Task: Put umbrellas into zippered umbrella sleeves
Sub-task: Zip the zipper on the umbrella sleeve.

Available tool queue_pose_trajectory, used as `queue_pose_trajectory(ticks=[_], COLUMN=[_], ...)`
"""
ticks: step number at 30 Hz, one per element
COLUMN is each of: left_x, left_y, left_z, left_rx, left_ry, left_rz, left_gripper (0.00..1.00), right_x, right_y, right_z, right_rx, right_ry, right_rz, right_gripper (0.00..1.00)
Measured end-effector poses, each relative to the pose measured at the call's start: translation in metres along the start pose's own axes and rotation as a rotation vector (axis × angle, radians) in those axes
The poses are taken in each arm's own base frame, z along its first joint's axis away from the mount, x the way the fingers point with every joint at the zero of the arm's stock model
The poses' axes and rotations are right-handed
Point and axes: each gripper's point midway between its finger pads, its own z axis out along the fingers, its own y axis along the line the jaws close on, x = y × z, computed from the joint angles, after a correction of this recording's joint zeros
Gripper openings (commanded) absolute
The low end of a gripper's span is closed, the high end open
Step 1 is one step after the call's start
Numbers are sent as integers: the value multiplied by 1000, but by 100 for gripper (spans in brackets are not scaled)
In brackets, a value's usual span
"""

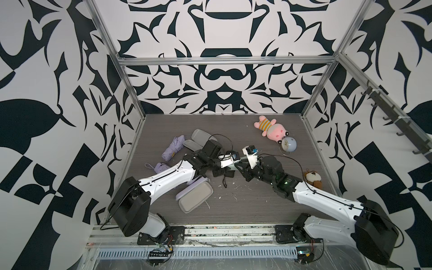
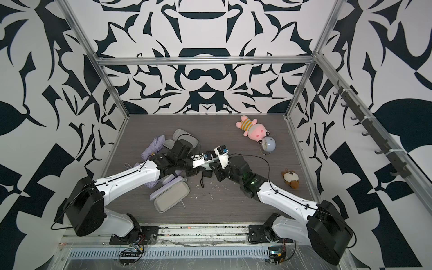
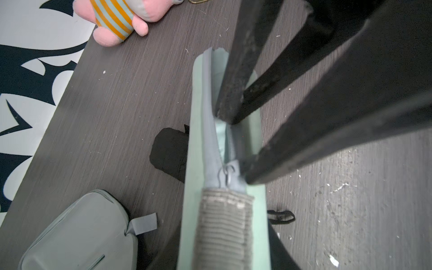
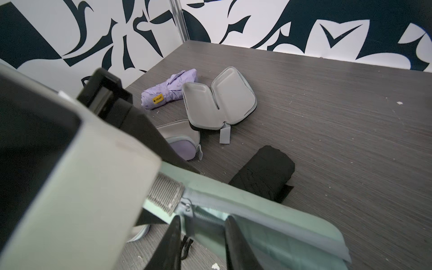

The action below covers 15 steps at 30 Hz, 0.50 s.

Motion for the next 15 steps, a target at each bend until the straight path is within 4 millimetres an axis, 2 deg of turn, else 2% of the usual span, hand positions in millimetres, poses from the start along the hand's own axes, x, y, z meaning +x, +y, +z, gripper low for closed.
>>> queue_pose_trajectory(ticks=[8, 11, 15], left_x=[9, 10, 12], left_y=[3, 4, 7], left_z=[2, 2, 2], left_rx=[-19, -27, -41], left_ry=[41, 47, 57], left_rz=[-10, -14, -26], left_gripper=[0, 0, 0], right_x=[4, 4, 4], right_y=[-2, -2, 0], right_z=[13, 16, 20], right_rx=[6, 1, -13], right_ry=[29, 34, 31], right_rz=[-5, -9, -18], right_gripper=[26, 20, 6])
